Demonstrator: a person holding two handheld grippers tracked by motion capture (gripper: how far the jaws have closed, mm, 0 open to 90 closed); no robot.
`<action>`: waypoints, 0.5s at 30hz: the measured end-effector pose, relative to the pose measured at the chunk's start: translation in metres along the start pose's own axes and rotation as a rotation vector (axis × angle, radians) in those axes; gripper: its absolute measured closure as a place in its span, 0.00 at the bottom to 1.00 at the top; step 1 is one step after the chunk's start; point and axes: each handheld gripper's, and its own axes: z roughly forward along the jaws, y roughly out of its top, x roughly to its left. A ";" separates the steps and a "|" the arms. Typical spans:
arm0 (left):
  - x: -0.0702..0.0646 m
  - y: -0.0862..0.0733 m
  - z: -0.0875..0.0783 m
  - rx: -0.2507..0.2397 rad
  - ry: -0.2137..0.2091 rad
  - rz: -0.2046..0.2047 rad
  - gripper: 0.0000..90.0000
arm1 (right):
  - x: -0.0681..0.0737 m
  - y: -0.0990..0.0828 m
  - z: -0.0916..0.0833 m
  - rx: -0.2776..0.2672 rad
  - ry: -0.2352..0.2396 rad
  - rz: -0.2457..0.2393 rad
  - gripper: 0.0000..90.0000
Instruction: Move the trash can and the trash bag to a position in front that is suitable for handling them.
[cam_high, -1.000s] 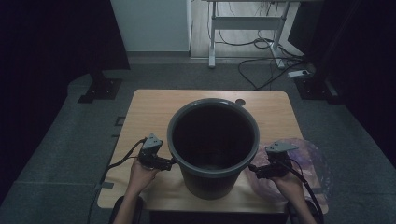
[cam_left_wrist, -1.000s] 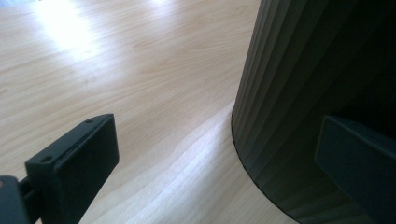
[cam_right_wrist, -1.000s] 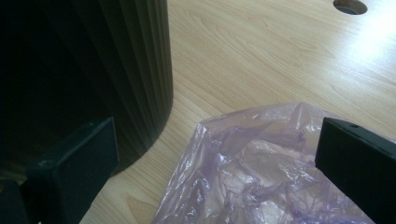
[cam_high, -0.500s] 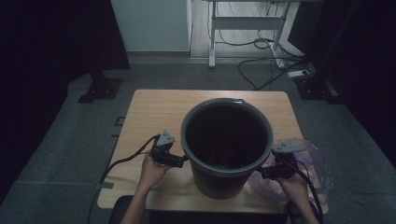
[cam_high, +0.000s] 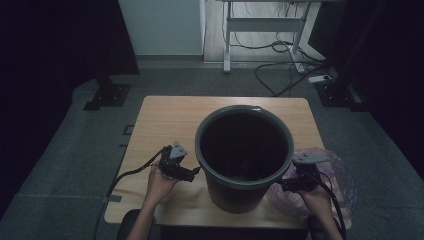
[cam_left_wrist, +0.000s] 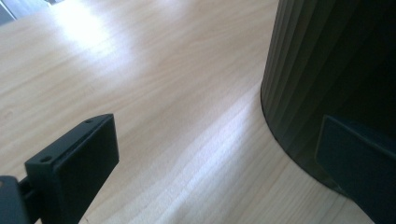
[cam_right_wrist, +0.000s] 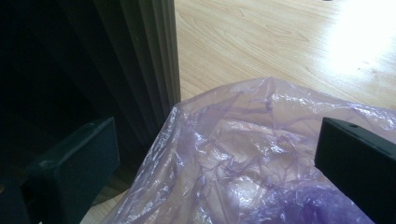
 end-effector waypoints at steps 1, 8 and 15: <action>0.002 -0.003 0.001 0.004 -0.012 -0.020 0.00 | 0.000 0.000 0.000 0.000 0.000 0.002 0.00; 0.021 -0.034 0.008 0.059 0.009 -0.093 0.00 | -0.004 -0.001 -0.001 -0.005 -0.008 0.006 0.00; 0.034 -0.052 0.013 0.101 0.044 -0.119 0.00 | -0.008 -0.004 0.000 0.008 -0.025 0.005 0.00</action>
